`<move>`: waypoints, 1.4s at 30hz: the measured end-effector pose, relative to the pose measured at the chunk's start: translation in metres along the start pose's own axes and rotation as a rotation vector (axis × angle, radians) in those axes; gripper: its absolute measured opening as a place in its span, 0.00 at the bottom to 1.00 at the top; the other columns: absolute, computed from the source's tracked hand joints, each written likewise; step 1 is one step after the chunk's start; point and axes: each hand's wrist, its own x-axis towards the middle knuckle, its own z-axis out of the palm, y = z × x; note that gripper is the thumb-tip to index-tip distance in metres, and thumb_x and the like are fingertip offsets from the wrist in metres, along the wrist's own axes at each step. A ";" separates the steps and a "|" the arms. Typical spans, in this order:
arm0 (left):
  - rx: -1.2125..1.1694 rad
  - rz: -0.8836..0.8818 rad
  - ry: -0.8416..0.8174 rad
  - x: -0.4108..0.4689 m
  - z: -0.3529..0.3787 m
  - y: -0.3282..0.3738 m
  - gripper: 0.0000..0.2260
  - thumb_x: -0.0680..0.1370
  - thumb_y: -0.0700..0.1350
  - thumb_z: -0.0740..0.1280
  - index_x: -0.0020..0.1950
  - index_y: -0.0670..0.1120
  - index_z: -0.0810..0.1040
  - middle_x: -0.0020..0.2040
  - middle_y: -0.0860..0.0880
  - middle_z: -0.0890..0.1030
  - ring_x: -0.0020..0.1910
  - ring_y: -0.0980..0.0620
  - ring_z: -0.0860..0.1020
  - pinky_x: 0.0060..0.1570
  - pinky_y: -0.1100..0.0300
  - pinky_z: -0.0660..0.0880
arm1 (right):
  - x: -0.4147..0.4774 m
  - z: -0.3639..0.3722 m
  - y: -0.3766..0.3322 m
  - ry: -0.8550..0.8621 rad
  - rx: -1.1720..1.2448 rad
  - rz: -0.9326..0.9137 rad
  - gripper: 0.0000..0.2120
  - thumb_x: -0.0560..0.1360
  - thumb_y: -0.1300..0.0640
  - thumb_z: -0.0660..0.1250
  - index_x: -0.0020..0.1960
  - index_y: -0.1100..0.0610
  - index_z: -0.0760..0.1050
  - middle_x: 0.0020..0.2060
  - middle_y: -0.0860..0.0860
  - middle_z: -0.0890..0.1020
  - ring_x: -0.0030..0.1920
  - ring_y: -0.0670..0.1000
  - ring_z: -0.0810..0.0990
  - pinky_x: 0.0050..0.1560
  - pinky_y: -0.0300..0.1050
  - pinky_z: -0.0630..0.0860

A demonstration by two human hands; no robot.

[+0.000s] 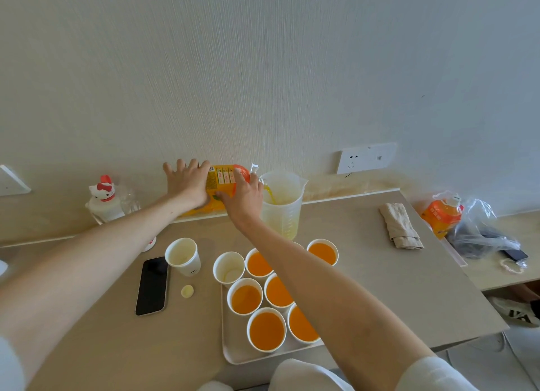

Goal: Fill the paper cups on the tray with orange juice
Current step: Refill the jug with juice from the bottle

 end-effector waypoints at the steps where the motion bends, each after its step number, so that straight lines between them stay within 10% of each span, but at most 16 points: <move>1: 0.000 -0.002 0.000 0.000 0.000 0.000 0.37 0.69 0.44 0.71 0.75 0.50 0.59 0.69 0.46 0.68 0.68 0.41 0.64 0.67 0.43 0.60 | 0.000 0.000 0.000 -0.001 0.001 0.000 0.34 0.74 0.48 0.71 0.75 0.53 0.63 0.74 0.60 0.62 0.72 0.62 0.60 0.71 0.58 0.61; 42: 0.013 0.008 0.032 0.001 0.002 0.001 0.35 0.69 0.45 0.71 0.74 0.50 0.60 0.68 0.46 0.68 0.67 0.41 0.64 0.67 0.43 0.60 | -0.002 0.004 -0.002 0.031 0.043 0.022 0.33 0.75 0.49 0.71 0.75 0.54 0.62 0.74 0.60 0.62 0.73 0.61 0.59 0.72 0.57 0.60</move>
